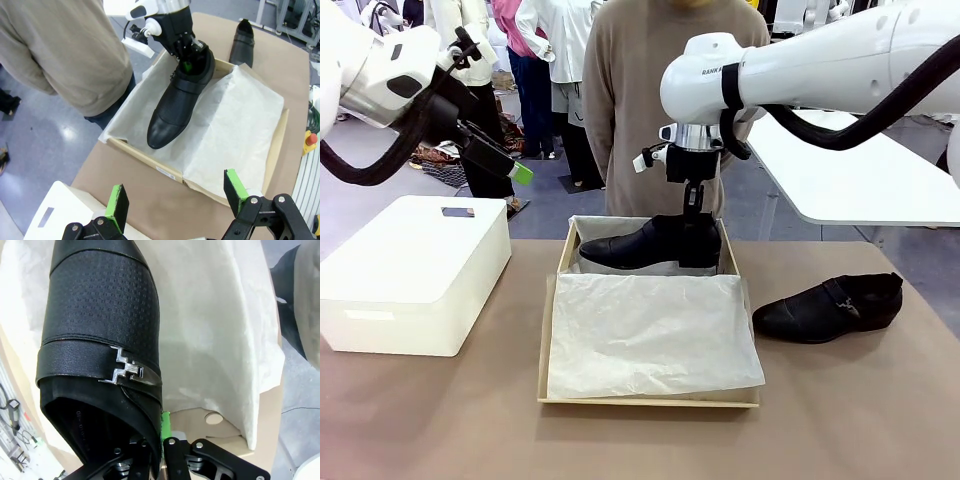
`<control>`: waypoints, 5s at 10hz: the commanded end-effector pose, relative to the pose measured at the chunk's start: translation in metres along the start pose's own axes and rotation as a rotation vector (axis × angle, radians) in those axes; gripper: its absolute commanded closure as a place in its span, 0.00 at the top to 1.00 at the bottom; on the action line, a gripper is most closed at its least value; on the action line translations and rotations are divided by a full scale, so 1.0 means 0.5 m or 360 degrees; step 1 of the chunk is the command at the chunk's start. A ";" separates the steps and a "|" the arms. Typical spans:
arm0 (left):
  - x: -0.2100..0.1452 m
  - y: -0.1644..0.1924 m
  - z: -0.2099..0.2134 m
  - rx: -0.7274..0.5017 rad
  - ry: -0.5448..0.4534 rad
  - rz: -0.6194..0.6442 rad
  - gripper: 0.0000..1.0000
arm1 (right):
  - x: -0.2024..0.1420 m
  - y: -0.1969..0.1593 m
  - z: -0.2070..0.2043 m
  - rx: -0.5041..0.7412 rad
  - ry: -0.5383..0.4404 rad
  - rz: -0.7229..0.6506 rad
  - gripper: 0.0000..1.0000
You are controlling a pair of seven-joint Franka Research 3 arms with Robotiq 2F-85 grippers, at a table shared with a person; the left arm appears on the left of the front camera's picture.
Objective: Pack the shoes into the box.
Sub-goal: Place one shoe of the Shoes into the Shoes Box, then place the other shoe of the Shoes into the Shoes Box.
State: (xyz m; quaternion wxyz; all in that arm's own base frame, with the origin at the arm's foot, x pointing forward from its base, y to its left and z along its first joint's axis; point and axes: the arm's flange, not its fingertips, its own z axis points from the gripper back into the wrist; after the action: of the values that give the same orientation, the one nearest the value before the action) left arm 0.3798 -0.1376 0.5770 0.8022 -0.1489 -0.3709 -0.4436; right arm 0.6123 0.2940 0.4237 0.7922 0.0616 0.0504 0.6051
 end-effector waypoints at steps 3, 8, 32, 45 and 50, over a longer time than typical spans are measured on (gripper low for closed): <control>-0.001 0.003 0.001 -0.0028 -0.0018 -0.0007 1.00 | 0.029 -0.007 -0.025 -0.0096 0.0003 -0.0059 0.00; -0.001 0.003 0.001 -0.0028 -0.0018 -0.0007 1.00 | 0.030 -0.024 -0.066 -0.0135 0.0024 -0.0075 0.00; -0.001 0.003 0.001 -0.0028 -0.0018 -0.0007 1.00 | -0.037 0.065 0.108 -0.0110 0.0047 0.0149 1.00; -0.001 0.003 0.001 -0.0028 -0.0018 -0.0007 1.00 | -0.390 0.085 0.107 -0.0316 -0.0031 0.0092 1.00; -0.001 0.003 0.001 -0.0028 -0.0018 -0.0007 1.00 | -0.393 0.089 0.117 -0.0340 0.0039 0.0089 1.00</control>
State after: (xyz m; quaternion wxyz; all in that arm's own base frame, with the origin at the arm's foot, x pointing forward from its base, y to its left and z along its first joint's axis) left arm 0.3798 -0.1375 0.5770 0.8025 -0.1484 -0.3708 -0.4433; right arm 0.5277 0.1148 0.4868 0.7773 -0.0248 -0.0057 0.6286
